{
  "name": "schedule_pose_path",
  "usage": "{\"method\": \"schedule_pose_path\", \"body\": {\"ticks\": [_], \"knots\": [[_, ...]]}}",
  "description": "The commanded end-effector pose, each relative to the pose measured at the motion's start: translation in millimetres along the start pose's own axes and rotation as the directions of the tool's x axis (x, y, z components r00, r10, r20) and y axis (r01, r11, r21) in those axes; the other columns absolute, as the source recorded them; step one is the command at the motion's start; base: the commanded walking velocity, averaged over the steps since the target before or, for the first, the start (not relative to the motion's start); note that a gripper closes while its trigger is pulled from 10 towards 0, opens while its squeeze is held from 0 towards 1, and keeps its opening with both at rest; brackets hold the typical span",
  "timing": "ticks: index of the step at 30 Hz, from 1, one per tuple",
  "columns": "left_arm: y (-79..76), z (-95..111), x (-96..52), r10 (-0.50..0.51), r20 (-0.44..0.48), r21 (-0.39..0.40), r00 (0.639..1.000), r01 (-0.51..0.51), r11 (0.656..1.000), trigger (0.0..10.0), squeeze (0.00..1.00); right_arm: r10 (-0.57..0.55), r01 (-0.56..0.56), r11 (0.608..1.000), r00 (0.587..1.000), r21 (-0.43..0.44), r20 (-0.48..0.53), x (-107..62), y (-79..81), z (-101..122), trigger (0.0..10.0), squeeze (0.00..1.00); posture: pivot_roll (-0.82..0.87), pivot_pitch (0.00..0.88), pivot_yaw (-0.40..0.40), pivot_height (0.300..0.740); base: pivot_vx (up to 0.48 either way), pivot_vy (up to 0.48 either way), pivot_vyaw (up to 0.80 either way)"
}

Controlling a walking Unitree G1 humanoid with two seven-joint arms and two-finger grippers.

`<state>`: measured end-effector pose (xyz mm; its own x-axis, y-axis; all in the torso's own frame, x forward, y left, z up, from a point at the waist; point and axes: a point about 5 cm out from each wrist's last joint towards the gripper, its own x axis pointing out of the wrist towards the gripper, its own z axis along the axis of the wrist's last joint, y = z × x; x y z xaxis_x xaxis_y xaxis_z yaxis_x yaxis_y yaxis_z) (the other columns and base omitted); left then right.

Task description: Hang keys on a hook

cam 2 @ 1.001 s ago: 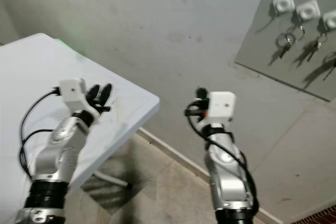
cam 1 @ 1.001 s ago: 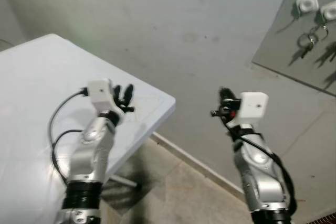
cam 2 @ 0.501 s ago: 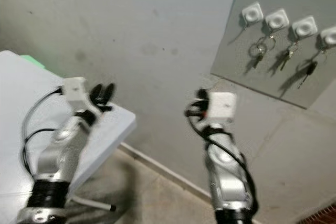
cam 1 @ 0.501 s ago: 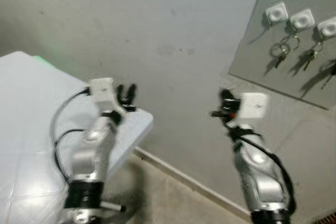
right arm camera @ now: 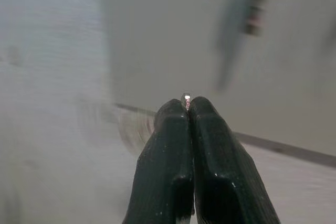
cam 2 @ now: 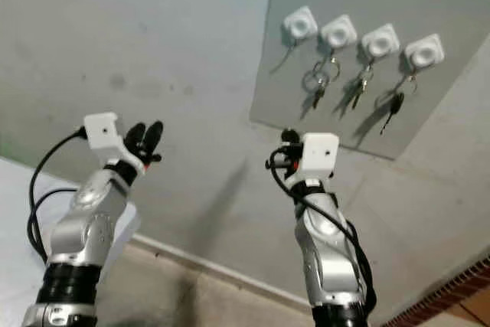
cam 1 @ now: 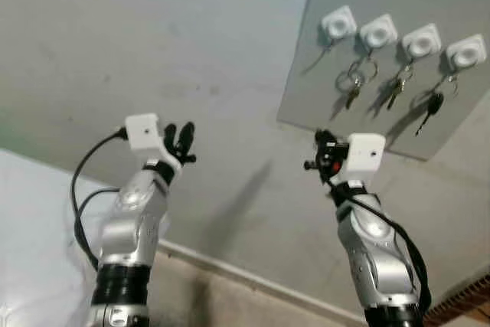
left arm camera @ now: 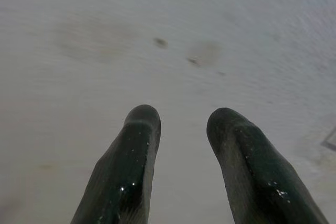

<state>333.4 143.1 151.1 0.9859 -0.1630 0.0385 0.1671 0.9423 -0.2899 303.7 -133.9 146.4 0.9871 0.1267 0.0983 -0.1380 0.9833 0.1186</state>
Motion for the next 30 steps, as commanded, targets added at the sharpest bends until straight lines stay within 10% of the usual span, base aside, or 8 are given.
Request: {"method": "schedule_pose_path", "body": {"ticks": [1,11,18,30], "knots": [[-10.5,0.2,1.9,-0.009,-0.006,0.005,1.0,0.009,1.0,10.0,0.0,-0.023,0.024,1.0,0.999,0.013,-0.033,-0.7,-9.3,-1.6,10.0,0.0,0.13,0.003,-0.049,0.74,0.0,0.0,0.0],[-42.5,8.4,5.6,-0.174,0.006,0.125,0.985,0.171,0.977,10.0,0.0,0.141,-0.142,0.987,0.99,-0.07,-0.011,-2.9,6.6,0.4,10.0,0.0,0.14,0.0,-0.055,0.74,0.0,0.0,0.0],[-67.7,34.8,14.2,-0.329,0.058,0.244,0.943,0.306,0.92,10.0,0.0,0.413,-0.412,0.911,0.91,-0.027,0.041,4.2,29.3,21.2,10.0,0.0,0.13,0.0,-0.053,0.74,0.0,0.0,0.0],[-59.5,58.2,24.0,-0.338,0.108,0.28,0.935,0.298,0.913,10.0,0.0,0.461,-0.464,0.886,0.873,-0.019,0.162,33.1,40.3,55.2,10.0,0.0,0.14,0.003,-0.053,0.74,0.0,0.0,0.0]]}}
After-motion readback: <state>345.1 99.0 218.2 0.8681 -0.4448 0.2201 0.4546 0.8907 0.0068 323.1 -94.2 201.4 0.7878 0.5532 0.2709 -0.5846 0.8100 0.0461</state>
